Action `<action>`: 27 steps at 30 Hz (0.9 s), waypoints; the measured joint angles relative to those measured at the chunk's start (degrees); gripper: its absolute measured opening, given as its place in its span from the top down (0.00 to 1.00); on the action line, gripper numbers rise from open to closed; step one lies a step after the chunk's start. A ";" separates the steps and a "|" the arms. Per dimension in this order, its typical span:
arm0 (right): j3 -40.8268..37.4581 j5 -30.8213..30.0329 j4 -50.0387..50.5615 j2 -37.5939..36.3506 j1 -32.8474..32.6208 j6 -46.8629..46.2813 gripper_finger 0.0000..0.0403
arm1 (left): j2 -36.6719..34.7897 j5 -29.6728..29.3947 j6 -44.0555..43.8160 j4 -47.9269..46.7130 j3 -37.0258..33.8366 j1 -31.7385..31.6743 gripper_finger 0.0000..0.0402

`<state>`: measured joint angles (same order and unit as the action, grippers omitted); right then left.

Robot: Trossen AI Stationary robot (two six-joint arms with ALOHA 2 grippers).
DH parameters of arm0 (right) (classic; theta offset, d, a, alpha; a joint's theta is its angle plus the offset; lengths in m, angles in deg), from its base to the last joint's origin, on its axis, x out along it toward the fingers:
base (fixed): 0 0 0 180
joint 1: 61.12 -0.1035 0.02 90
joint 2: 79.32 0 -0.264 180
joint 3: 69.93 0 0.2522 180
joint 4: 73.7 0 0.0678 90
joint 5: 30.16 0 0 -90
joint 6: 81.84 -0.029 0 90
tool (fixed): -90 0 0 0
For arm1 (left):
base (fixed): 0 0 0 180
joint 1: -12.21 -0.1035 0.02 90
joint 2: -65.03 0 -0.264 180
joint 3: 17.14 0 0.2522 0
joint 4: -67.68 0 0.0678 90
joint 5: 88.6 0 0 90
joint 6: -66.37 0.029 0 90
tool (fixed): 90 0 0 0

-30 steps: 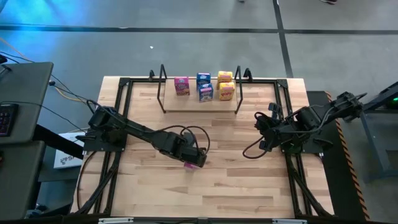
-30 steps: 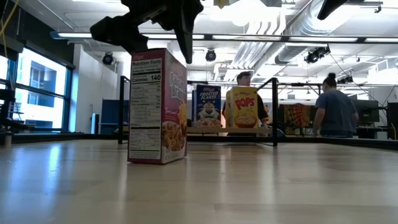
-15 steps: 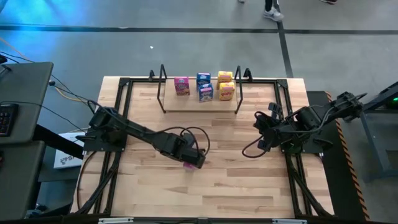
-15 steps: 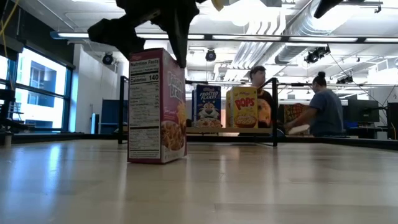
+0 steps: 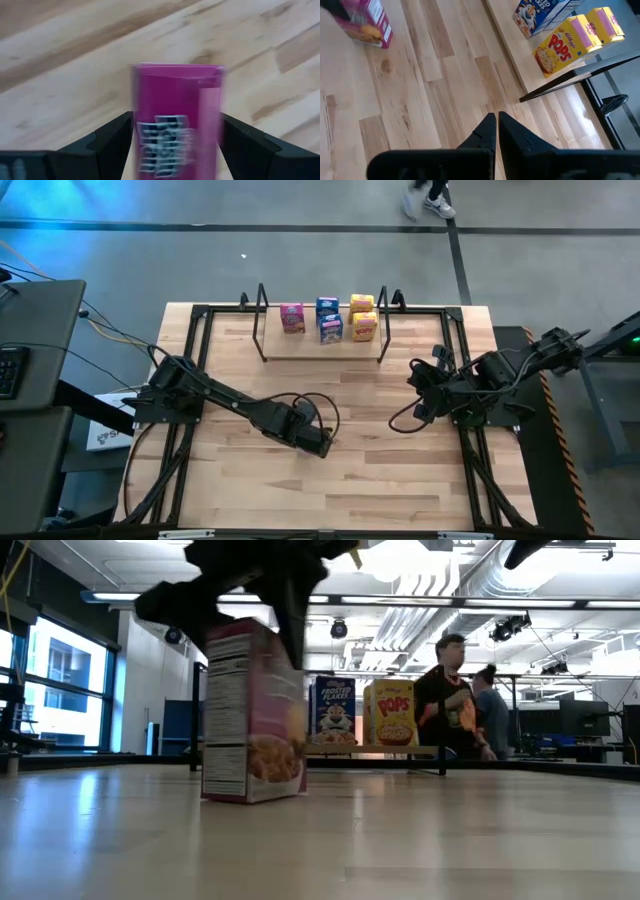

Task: Stack cereal on shelf
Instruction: Put the purple cereal box on the shelf aligned with the other purple cereal box

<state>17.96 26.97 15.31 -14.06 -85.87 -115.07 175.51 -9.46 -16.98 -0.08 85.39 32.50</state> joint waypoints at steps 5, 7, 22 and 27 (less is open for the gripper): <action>0.00 -0.01 -0.04 0.00 0.00 0.01 1.00 | 0.42 0.17 -0.11 0.61 0.03 0.02 0.34; 0.00 -0.02 -0.05 0.00 0.00 0.04 1.00 | 0.42 -0.10 1.07 0.49 0.05 0.02 0.34; 0.00 -1.07 -0.07 0.00 0.00 -0.31 1.00 | 0.42 0.20 9.87 0.29 0.03 -0.81 0.49; 0.00 -1.07 -0.07 0.00 0.00 -0.40 1.00 | 0.34 0.23 11.76 0.30 0.03 -1.53 0.59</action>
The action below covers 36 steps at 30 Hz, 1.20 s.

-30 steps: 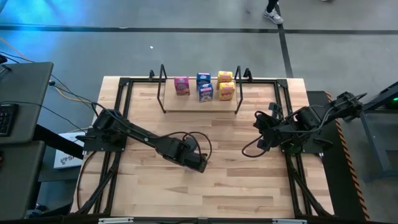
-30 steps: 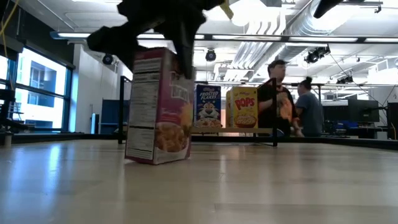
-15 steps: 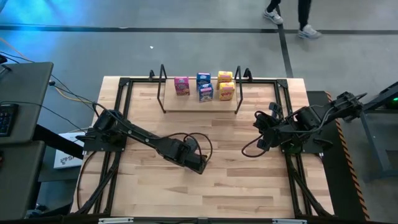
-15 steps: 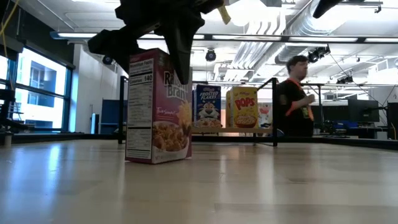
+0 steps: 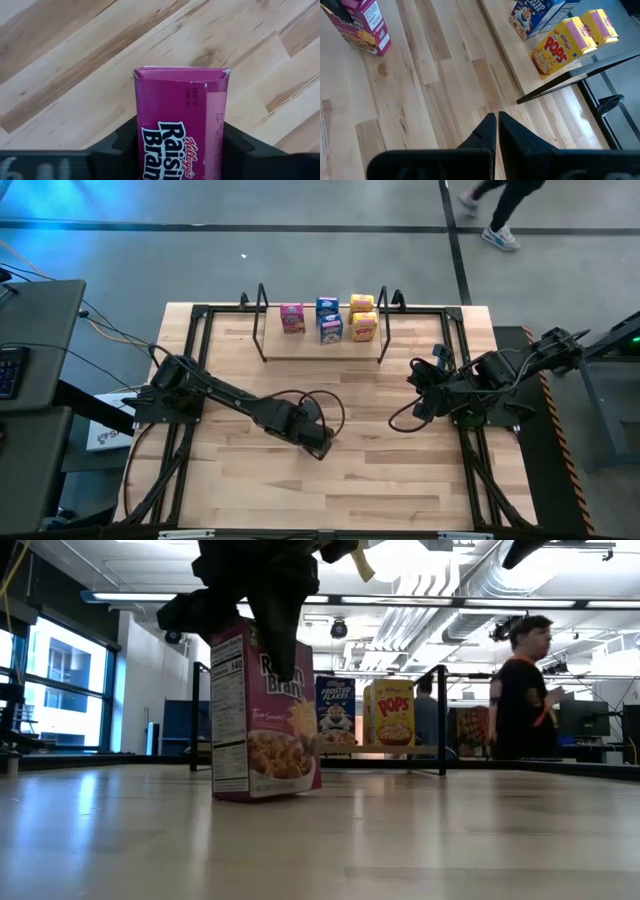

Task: Stack cereal on shelf
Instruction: Put the purple cereal box on the shelf aligned with the other purple cereal box

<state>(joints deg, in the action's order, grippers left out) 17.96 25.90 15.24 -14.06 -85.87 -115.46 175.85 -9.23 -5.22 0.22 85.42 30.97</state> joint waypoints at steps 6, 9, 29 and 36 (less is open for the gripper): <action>0.00 0.00 -0.04 -0.02 0.00 0.02 1.00 | -2.31 1.48 6.77 -0.67 -0.02 -1.56 0.60; 0.01 -0.39 -0.30 -0.02 0.00 0.11 1.00 | -5.33 0.18 11.53 -3.55 0.02 -2.45 0.60; 0.02 -3.08 -18.56 0.00 0.02 0.33 1.00 | -24.30 7.80 81.61 -9.39 0.07 -37.34 0.59; 0.04 -7.20 -21.56 0.68 0.04 -5.32 1.00 | -19.14 8.64 97.81 -9.61 0.04 -43.19 0.59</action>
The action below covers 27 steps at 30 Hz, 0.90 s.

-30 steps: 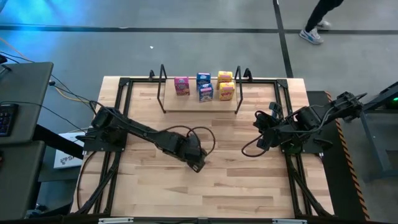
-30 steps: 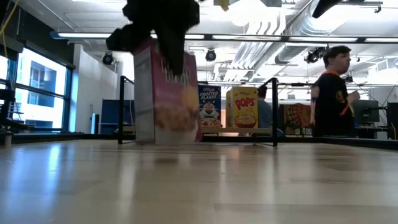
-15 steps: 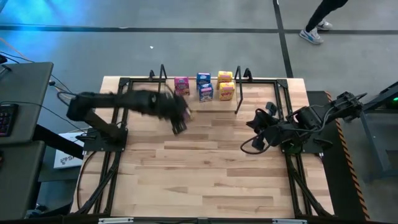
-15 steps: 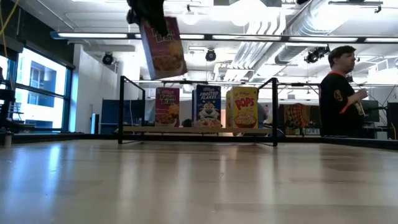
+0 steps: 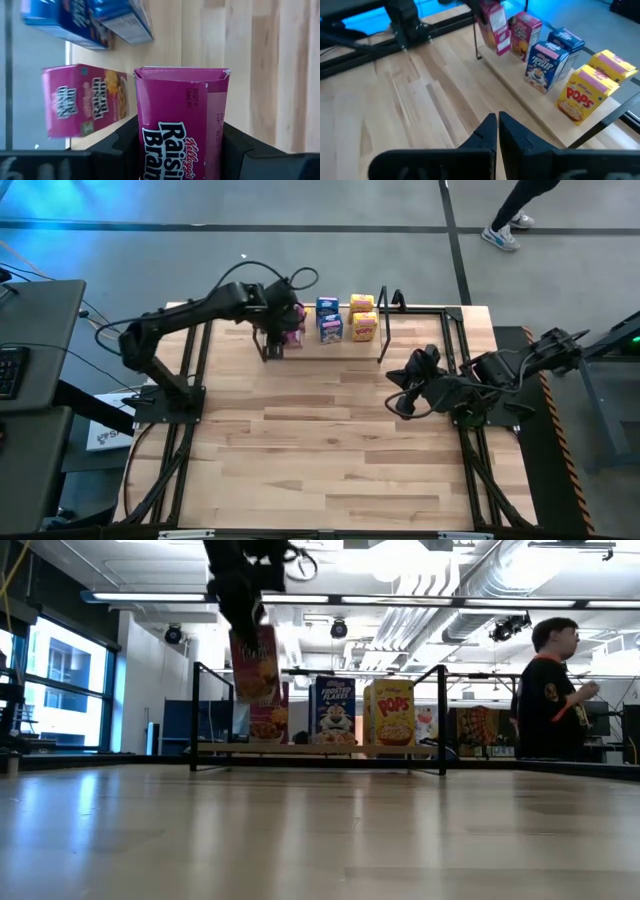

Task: Stack cereal on shelf
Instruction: Put the purple cereal box on the shelf aligned with the other purple cereal box

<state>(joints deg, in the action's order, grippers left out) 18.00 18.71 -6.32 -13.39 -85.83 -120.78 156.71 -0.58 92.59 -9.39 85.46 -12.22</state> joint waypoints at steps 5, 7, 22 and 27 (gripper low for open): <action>0.00 -0.45 -0.82 0.80 0.59 0.17 1.00 | 4.91 1.45 1.94 0.13 0.00 -0.70 0.59; 0.00 -0.43 -0.80 1.20 1.18 -0.10 1.00 | 6.90 2.99 2.89 0.34 -0.02 -0.72 0.59; 0.00 2.09 0.44 1.71 3.48 1.46 1.00 | 9.38 -1.52 6.08 5.19 -0.02 -1.72 0.59; 0.00 2.34 0.53 1.71 3.48 1.86 1.00 | 10.27 -1.75 7.10 5.02 -0.02 -3.05 0.59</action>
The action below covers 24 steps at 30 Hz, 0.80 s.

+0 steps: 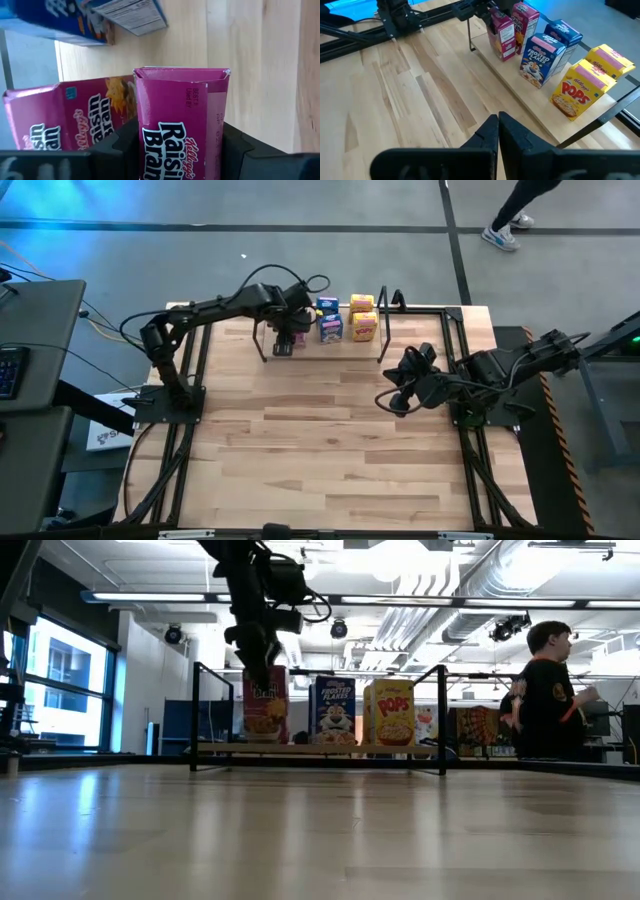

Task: Stack cereal on shelf
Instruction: Put the purple cereal box on the shelf aligned with the other purple cereal box

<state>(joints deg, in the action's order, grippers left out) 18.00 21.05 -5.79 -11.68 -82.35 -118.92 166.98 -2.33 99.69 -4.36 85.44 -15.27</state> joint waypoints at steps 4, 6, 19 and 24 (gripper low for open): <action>0.00 0.00 0.00 -0.02 0.00 0.01 1.00 | 0.24 0.04 -0.14 0.77 0.00 -1.00 0.59; 0.00 0.01 0.00 -0.02 0.00 -0.04 1.00 | 0.47 0.04 0.52 0.88 0.00 -1.36 0.59; 0.00 -0.53 0.90 -0.02 0.00 0.02 1.00 | 0.40 2.52 -0.09 -0.94 0.04 -2.17 0.59; 0.00 -0.63 0.90 -0.02 0.00 0.02 1.00 | 0.70 3.28 -0.12 -1.07 0.02 -2.72 0.59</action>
<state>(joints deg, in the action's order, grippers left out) 18.00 20.42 -4.89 -11.70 -82.35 -118.90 167.68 0.95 99.56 -5.43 85.46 -17.98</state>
